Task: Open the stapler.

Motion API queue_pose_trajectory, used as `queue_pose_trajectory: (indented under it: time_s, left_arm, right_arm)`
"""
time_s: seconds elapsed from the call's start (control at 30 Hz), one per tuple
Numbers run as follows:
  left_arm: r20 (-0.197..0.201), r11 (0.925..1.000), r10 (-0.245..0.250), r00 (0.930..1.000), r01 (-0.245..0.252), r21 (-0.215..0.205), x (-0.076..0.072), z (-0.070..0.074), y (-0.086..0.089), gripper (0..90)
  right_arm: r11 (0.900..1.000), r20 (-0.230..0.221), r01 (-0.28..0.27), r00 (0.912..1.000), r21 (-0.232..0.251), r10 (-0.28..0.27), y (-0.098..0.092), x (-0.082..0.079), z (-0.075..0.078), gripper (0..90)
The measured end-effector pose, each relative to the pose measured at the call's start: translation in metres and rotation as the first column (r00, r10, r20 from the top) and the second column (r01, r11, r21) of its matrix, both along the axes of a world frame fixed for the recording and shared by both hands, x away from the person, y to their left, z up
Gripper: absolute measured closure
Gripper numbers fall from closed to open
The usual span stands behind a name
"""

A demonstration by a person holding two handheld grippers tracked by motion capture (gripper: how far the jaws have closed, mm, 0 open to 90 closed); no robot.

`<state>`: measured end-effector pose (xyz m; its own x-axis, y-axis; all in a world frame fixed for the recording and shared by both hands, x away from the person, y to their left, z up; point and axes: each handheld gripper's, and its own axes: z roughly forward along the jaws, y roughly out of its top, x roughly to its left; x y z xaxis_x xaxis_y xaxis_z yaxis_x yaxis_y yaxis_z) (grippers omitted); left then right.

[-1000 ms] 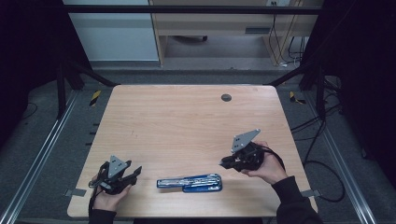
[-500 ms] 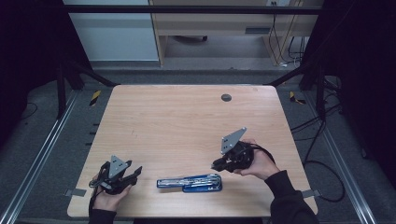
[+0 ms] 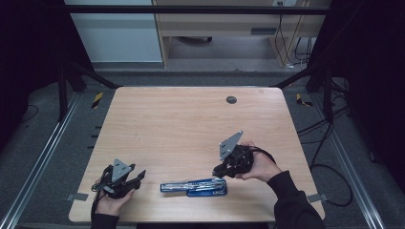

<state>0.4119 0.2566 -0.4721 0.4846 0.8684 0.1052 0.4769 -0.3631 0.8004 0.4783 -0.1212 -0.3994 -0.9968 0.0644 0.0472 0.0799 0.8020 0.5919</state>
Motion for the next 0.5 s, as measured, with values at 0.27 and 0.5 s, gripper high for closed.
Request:
queue_pose_trajectory:
  time_s: [0.27, 0.5]
  left_arm:
    - [0.0, 1.0, -0.006, 1.0, 0.006, -0.002, 0.0002, -0.0001, 0.0004, 51.2]
    - [-0.003, 1.0, -0.006, 1.0, 0.006, 0.002, 0.0008, -0.0006, -0.0003, 51.2]
  right_arm:
    - [0.999, 0.0, -0.031, 0.9995, -0.028, 0.031, 0.0029, -0.0034, 0.0, 78.4]
    - [0.998, -0.007, -0.043, 0.9991, -0.047, 0.042, 0.0021, -0.0023, -0.0046, 78.4]
